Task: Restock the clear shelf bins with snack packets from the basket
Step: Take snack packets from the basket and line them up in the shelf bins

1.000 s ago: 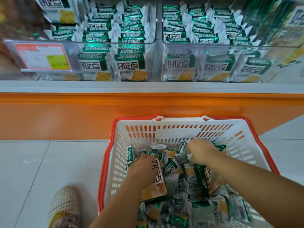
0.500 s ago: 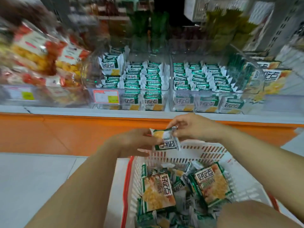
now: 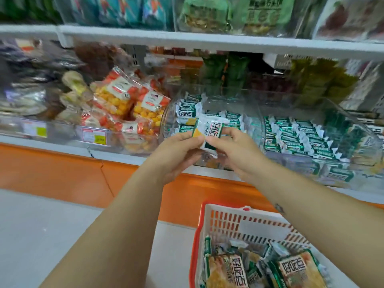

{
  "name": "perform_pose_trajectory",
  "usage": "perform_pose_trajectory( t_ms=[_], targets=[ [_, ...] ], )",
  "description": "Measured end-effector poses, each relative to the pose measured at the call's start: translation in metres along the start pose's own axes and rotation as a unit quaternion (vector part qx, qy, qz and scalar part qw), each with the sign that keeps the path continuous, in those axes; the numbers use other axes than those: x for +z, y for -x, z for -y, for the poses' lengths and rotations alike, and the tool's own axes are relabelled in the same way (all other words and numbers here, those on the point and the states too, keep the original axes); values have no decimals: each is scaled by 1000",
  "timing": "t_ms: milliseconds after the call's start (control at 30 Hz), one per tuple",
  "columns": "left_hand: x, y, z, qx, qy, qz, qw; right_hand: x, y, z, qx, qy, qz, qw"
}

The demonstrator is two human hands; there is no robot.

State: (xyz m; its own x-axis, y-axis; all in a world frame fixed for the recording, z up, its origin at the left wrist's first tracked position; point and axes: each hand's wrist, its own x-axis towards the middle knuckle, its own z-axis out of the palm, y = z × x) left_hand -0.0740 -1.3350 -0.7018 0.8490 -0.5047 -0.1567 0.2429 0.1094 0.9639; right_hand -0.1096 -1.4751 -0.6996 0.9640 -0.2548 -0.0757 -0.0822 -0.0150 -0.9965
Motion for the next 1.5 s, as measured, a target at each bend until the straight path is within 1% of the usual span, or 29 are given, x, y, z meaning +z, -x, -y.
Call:
perform_pose_trajectory(
  t_ms=[33,67,100,167,200,300,400,467,533,600,667,767,833,900,967,1033,1067,1100,1133,1167,1233,1300,1367,1433,1467,1500],
  targets=[
    [-4,-6,-1,16,-18,-20,1000,4,-8,0,-25,18,-19,999],
    [-10,-13,-2,45,-59,-63,995,6,-18,1,-59,48,-36,996],
    [-17,-21,-3,82,-108,-128,982,7,-28,6,-100,96,-55,989],
    [-33,-32,-3,162,-196,-269,929,8,-53,15,-178,213,-75,958],
    [-40,-36,-2,187,-221,-305,907,10,-66,18,-202,271,-74,938],
    [-56,-50,12,224,-261,-328,880,20,-107,14,-223,404,-54,885],
    [-61,-62,27,247,-301,-343,855,33,-135,4,-222,473,-38,852],
    [-61,-65,33,259,-316,-361,839,42,-145,-2,-232,504,-47,831],
    [-60,-66,37,270,-331,-366,827,45,-148,-9,-253,521,-75,812],
    [-60,-65,41,274,-339,-368,821,46,-152,-13,-265,527,-88,803],
    [-58,-64,43,280,-348,-372,814,43,-155,-11,-249,540,-72,801],
    [-55,-63,47,294,-357,-373,805,36,-152,-4,-209,561,-26,800],
    [-53,-61,51,304,-362,-388,791,29,-141,-2,-207,561,-8,802],
    [-47,-57,57,316,-386,-416,761,19,-122,-3,-237,525,-20,817],
    [-36,-52,67,322,-418,-446,723,7,-94,-9,-292,476,-54,828],
    [-20,-45,81,328,-445,-469,689,-8,-61,-20,-365,436,-83,818],
    [-11,-41,92,329,-451,-473,681,-16,-46,-29,-398,420,-94,810],
    [-1,-38,104,326,-453,-471,683,-24,-33,-41,-420,406,-104,805],
    [8,-32,119,317,-453,-458,696,-34,-20,-56,-428,394,-113,806],
    [17,-27,137,304,-454,-436,716,-44,-9,-72,-423,385,-121,811],
    [31,-15,171,274,-450,-380,761,-62,10,-107,-388,381,-142,827],
    [39,-5,202,237,-448,-329,797,-81,25,-143,-336,401,-159,837],
    [42,2,226,192,-449,-281,826,-100,37,-178,-271,430,-159,846],
    [44,6,240,135,-446,-233,853,-117,43,-207,-170,457,-138,862],
    [45,6,245,112,-454,-211,858,-126,45,-222,-111,474,-117,866],
    [47,4,249,98,-485,-187,849,-134,47,-235,-53,495,-91,863]
  ],
)
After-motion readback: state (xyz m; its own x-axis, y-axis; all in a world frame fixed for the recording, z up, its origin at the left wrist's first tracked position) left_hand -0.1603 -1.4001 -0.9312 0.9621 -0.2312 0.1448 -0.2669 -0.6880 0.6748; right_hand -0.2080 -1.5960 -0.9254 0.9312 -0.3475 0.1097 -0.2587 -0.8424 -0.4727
